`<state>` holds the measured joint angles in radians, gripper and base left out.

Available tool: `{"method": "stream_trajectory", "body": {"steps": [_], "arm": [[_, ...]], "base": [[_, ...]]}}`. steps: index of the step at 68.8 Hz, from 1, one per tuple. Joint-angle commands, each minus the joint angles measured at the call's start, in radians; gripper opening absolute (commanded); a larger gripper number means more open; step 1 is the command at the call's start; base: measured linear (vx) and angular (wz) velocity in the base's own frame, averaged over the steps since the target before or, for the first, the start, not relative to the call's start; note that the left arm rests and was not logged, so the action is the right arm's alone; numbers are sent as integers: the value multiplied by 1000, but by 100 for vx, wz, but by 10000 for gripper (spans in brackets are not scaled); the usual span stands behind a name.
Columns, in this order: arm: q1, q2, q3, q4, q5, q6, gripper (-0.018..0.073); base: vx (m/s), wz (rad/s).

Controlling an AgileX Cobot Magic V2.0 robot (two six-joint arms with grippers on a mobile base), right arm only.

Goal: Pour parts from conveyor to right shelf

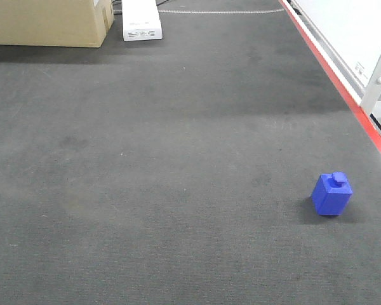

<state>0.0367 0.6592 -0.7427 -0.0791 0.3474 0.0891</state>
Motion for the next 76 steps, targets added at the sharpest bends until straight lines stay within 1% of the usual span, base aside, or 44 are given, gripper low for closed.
{"method": "stream_trajectory", "body": {"steps": [1, 5, 9, 17, 26, 45, 50, 63, 76], "arm": [[-6, 61, -32, -13, -31, -11, 676], [-6, 97, -35, -24, -18, -11, 708], [-6, 120, -46, -20, 20, -4, 708], [-6, 194, -113, -15, 209, 2, 688], [-6, 323, -253, -16, 417, 3, 669], [-7, 665, -556, -14, 785, -8, 661], [-7, 757, -633, -14, 862, -8, 657], [-7, 958, -757, -22, 912, -8, 649], [-9, 1090, -803, -28, 931, -19, 644]], "base": [[0, 0], [0, 0], [0, 0], [0, 0], [0, 0], [0, 0], [0, 0], [0, 0], [0, 0]]}}
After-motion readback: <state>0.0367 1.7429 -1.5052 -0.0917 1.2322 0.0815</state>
